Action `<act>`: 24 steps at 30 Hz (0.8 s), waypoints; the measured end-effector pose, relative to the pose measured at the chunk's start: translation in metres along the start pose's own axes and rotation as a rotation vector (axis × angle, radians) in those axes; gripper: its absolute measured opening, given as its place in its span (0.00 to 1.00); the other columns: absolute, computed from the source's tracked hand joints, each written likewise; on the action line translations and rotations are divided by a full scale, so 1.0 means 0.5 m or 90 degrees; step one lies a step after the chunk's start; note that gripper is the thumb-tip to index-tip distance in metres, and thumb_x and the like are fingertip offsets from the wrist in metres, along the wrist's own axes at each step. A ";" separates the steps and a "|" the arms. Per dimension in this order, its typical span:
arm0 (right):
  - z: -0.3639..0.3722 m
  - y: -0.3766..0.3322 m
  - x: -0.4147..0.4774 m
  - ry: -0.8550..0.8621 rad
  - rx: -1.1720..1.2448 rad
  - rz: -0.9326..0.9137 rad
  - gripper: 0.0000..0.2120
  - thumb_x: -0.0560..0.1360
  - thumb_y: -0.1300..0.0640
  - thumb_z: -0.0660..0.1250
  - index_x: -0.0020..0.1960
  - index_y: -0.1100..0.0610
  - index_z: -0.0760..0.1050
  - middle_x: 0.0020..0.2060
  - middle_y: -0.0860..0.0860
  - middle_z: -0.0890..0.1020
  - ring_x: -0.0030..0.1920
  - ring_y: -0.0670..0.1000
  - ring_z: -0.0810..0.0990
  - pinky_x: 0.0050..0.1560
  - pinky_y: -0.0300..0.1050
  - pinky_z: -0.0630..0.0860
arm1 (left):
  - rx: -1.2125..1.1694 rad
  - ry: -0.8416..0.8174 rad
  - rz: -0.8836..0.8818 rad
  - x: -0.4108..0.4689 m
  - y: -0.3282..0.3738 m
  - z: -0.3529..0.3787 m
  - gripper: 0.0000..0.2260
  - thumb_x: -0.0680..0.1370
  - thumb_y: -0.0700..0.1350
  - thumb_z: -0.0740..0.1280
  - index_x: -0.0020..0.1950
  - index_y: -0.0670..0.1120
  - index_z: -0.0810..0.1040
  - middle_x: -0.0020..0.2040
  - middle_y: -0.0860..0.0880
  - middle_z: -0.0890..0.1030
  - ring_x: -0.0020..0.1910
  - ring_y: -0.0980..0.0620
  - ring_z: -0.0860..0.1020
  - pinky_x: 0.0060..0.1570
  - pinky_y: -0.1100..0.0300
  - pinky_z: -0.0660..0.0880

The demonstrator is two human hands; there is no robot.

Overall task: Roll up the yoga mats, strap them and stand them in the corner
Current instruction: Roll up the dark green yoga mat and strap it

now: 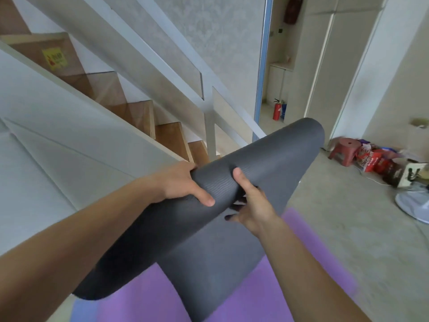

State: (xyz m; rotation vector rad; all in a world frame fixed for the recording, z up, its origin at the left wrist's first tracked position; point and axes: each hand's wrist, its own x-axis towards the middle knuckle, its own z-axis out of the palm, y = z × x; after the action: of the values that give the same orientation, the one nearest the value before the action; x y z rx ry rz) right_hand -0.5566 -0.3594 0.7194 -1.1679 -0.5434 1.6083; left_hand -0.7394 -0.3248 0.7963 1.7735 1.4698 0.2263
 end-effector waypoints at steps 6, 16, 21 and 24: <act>-0.053 -0.009 0.000 0.281 -0.033 -0.065 0.23 0.58 0.53 0.82 0.48 0.59 0.79 0.43 0.52 0.85 0.43 0.54 0.84 0.44 0.51 0.83 | -0.331 -0.213 -0.052 0.030 -0.041 0.187 0.24 0.68 0.52 0.75 0.62 0.43 0.81 0.54 0.44 0.86 0.53 0.44 0.85 0.56 0.51 0.79; -0.197 0.098 -0.003 0.435 -0.244 -0.004 0.46 0.51 0.38 0.82 0.61 0.55 0.69 0.50 0.49 0.80 0.47 0.52 0.80 0.48 0.50 0.80 | -0.070 0.020 0.043 0.015 -0.046 0.478 0.44 0.60 0.53 0.79 0.72 0.53 0.64 0.59 0.52 0.76 0.53 0.48 0.80 0.51 0.49 0.80; -0.292 0.130 -0.045 0.216 -0.140 0.098 0.43 0.64 0.38 0.78 0.70 0.59 0.71 0.62 0.52 0.80 0.62 0.55 0.79 0.64 0.59 0.74 | -0.562 -0.174 -0.001 0.033 -0.094 0.481 0.29 0.66 0.40 0.81 0.65 0.47 0.77 0.55 0.47 0.86 0.52 0.44 0.85 0.53 0.46 0.81; -0.310 0.110 -0.051 0.148 -0.091 0.084 0.29 0.68 0.45 0.76 0.62 0.61 0.79 0.53 0.55 0.86 0.54 0.55 0.85 0.55 0.50 0.79 | -0.636 -0.262 -0.016 0.037 -0.083 0.510 0.27 0.67 0.45 0.77 0.65 0.43 0.78 0.56 0.40 0.84 0.55 0.37 0.83 0.57 0.44 0.80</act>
State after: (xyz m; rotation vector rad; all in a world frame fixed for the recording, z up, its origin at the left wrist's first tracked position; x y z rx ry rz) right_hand -0.4455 -0.4334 0.6199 -1.5027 -0.4431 1.5369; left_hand -0.6134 -0.4254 0.5937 0.9062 0.8292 0.4539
